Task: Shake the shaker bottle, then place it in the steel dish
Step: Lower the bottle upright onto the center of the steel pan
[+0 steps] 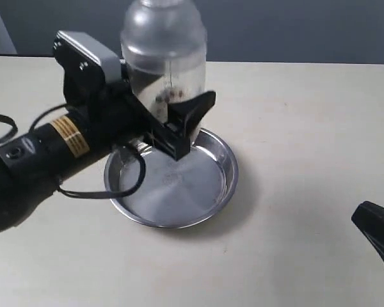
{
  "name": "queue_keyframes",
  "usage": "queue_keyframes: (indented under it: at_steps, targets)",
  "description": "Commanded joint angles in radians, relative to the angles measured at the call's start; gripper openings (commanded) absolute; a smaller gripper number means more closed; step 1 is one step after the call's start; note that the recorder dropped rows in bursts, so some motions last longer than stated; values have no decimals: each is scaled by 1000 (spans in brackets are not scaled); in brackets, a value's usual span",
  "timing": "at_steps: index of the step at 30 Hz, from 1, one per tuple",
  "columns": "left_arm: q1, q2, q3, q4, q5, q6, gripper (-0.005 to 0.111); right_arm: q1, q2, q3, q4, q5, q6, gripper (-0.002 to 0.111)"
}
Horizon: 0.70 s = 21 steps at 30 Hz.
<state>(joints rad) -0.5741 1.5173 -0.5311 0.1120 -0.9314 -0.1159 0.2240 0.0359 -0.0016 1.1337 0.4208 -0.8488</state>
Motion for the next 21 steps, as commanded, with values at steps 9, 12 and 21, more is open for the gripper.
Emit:
queue_keyframes:
  at_steps: [9, 12, 21]
  targets:
    - [-5, 201, 24, -59, -199, 42, 0, -3, -4, 2, -2, -6, -4, -1]
    - [-5, 260, 24, -51, -249, 42, 0, -3, -4, 2, 0, -9, -4, -1]
    - [-5, 444, -9, -112, -290, -4, 0, -3, -4, 2, 0, -9, -4, -1]
